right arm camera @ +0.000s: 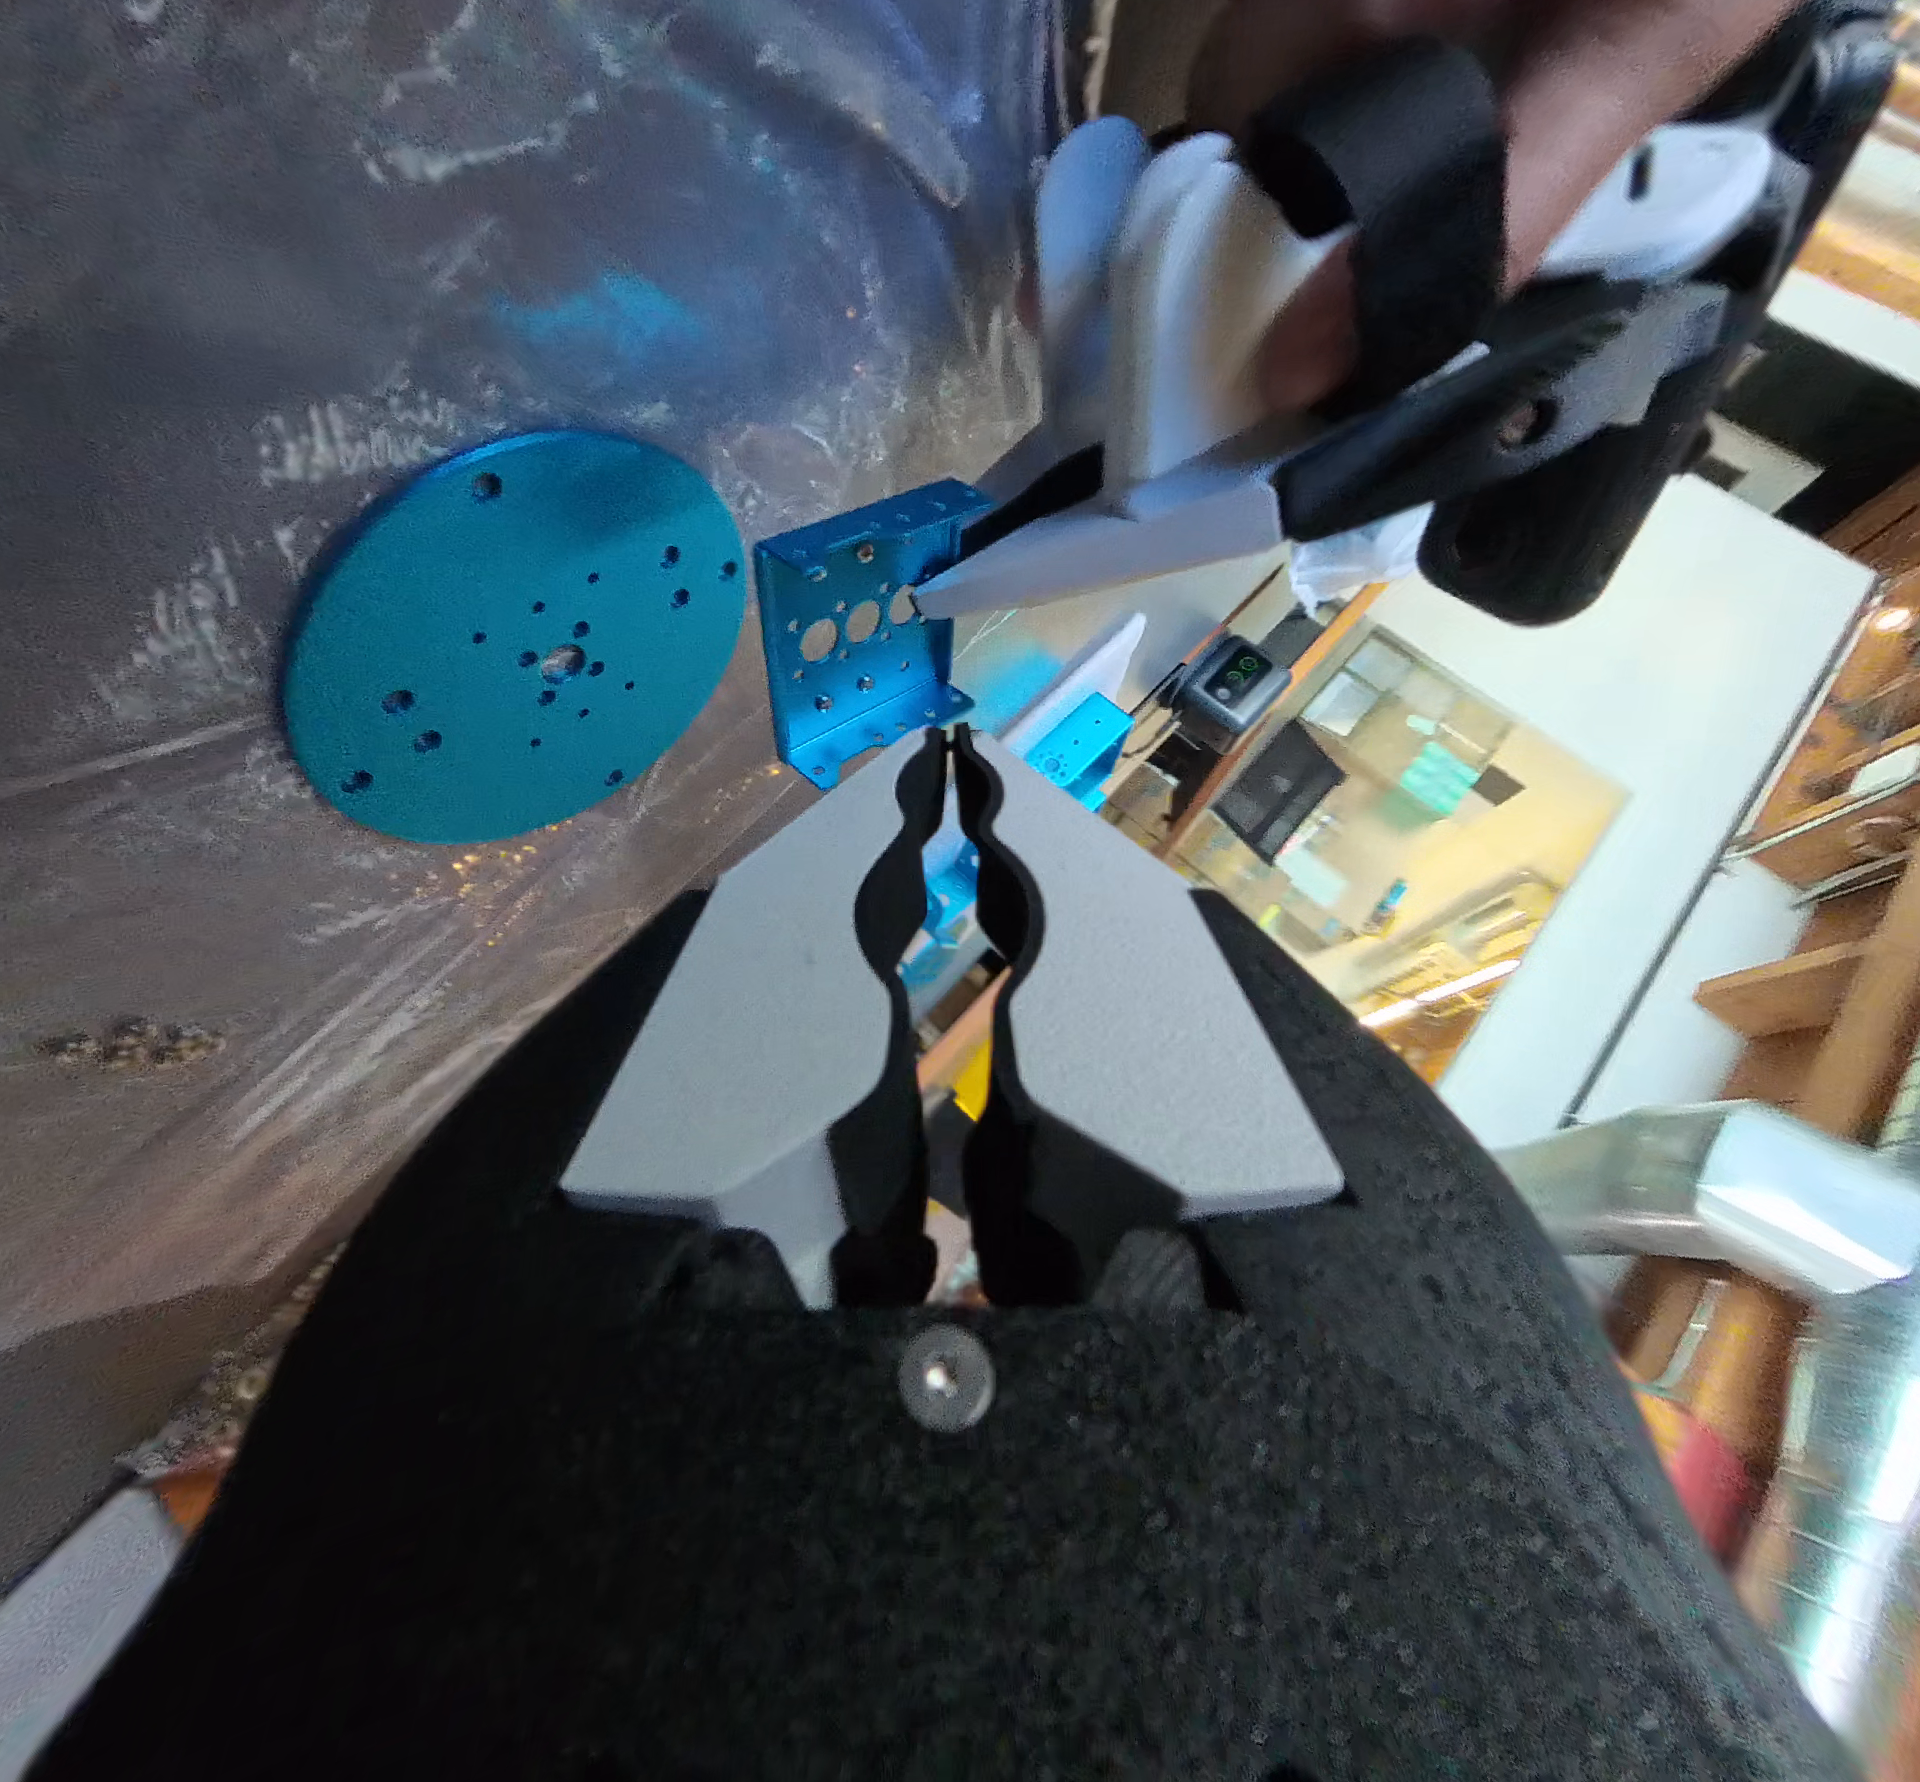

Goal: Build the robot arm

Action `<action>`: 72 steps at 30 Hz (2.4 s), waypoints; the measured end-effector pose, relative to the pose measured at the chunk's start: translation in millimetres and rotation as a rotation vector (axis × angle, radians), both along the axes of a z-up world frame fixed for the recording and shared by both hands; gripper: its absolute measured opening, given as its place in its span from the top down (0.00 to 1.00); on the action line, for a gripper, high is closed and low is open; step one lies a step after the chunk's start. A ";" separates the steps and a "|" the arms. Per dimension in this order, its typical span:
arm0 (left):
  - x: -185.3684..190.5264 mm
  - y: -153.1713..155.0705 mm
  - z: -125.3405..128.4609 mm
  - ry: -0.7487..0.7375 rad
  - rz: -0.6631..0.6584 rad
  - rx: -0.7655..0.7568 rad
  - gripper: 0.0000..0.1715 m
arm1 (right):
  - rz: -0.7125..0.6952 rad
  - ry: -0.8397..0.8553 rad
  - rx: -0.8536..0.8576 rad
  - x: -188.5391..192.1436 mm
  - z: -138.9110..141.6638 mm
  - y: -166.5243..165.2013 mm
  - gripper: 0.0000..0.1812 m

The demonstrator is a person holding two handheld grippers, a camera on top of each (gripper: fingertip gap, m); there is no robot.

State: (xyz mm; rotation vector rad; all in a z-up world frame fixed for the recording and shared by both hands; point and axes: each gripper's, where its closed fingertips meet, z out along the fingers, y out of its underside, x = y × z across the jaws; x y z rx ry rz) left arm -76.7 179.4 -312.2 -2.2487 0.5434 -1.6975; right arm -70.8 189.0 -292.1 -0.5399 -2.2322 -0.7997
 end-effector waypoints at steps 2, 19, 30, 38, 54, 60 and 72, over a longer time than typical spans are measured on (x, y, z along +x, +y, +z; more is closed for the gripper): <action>0.0 -0.1 0.1 0.000 0.000 0.001 0.99 | 0.012 -0.050 0.031 -0.1 -5.0 -0.7 1.00; -0.3 -0.1 0.5 -0.005 0.002 -0.005 0.99 | 0.054 -0.157 0.150 -8.7 -11.4 0.0 1.00; 0.0 -1.2 1.1 -0.009 -0.003 -0.005 0.99 | 0.010 -0.124 0.084 -8.4 -10.5 2.0 1.00; -0.4 -0.9 1.5 -0.012 -0.001 -0.005 0.99 | -0.033 -0.094 0.022 -7.1 -9.9 2.4 1.00; -0.4 -1.5 2.2 -0.015 -0.003 -0.002 0.99 | -0.134 0.049 -0.183 -7.4 -9.5 2.0 1.00; -0.4 -1.5 2.5 -0.016 -0.004 -0.003 0.99 | -0.184 0.129 -0.307 -8.0 -9.1 0.5 1.00; -0.4 -2.0 4.8 -0.036 -0.009 -0.017 0.99 | -0.116 0.254 -0.253 -11.0 -4.4 2.6 1.00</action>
